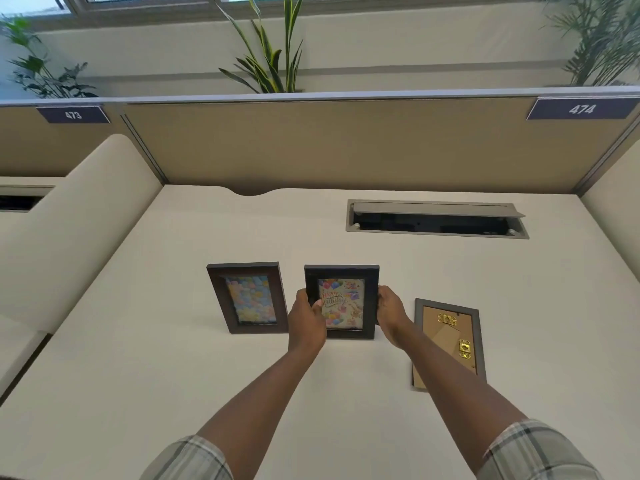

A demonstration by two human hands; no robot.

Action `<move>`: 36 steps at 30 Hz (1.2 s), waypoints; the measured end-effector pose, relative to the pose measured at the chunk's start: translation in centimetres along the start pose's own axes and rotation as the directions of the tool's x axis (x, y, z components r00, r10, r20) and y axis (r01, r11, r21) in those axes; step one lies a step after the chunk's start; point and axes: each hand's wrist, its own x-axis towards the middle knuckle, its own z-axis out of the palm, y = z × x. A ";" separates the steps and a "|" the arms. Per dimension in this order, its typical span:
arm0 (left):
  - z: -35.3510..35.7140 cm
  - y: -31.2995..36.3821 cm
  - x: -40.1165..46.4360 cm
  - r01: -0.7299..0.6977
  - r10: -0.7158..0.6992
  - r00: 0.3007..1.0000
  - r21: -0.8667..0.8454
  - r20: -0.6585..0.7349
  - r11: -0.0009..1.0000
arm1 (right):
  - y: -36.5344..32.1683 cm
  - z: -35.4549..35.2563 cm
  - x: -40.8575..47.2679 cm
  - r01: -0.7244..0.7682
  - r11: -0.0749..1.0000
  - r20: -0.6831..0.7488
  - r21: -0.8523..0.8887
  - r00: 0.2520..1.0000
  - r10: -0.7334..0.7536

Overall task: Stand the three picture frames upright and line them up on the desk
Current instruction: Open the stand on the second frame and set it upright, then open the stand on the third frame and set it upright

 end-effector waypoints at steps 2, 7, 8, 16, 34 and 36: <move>0.1 0.3 -0.5 0.053 -0.053 0.999 0.009 -0.004 0.999 | 0.2 -0.5 0.0 0.008 1.000 0.031 -0.026 0.999 -0.007; 1.5 1.4 -4.3 0.201 -0.171 0.975 0.236 -0.143 0.951 | 0.8 -3.1 -0.4 0.090 0.932 -0.120 -0.350 0.983 -0.139; 2.2 1.7 -5.4 0.168 -0.127 0.981 0.320 -0.145 0.932 | 1.1 -4.1 -0.9 0.087 0.902 -0.179 -0.423 0.968 -0.177; 10.7 4.5 -8.2 -0.501 0.339 0.841 0.370 0.422 0.782 | 3.0 -13.1 -5.6 -0.092 0.709 -0.348 -0.699 0.910 -0.225; 19.5 10.4 -6.7 -0.381 0.051 0.860 0.574 0.508 0.725 | 6.0 -19.5 -6.8 -0.155 0.775 -0.372 -0.612 0.922 -0.110; 19.2 11.3 -6.5 -0.380 0.052 0.858 0.562 0.512 0.735 | 6.0 -19.8 -6.9 -0.145 0.831 -0.399 -0.537 0.912 -0.099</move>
